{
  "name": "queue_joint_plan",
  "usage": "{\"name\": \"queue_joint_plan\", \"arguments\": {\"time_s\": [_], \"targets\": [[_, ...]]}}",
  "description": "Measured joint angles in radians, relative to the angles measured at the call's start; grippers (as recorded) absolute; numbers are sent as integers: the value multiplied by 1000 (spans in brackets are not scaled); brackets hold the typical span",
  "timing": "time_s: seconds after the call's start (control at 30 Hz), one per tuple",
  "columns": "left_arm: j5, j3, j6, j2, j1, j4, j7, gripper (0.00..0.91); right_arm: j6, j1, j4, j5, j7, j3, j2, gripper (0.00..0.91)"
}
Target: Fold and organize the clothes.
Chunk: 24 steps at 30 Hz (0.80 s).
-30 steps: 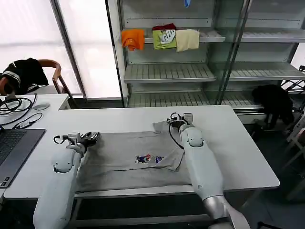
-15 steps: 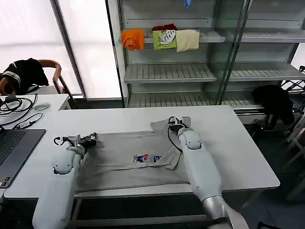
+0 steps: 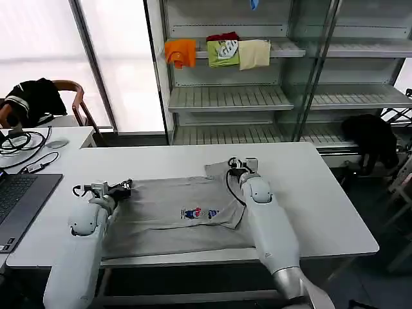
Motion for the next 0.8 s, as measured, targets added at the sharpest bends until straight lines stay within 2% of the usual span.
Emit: {"name": "queue_joint_plan", "arguments": {"time_s": [0.43,0.8], "targets": [[-98,-37,-3,16,33,-79,-33,0,-27,-94,213,43,28,0,-24,0],[-205,-82,3,43,127,-241,-38,0,-83,-235,484,89,43,-14,-82,0]]}}
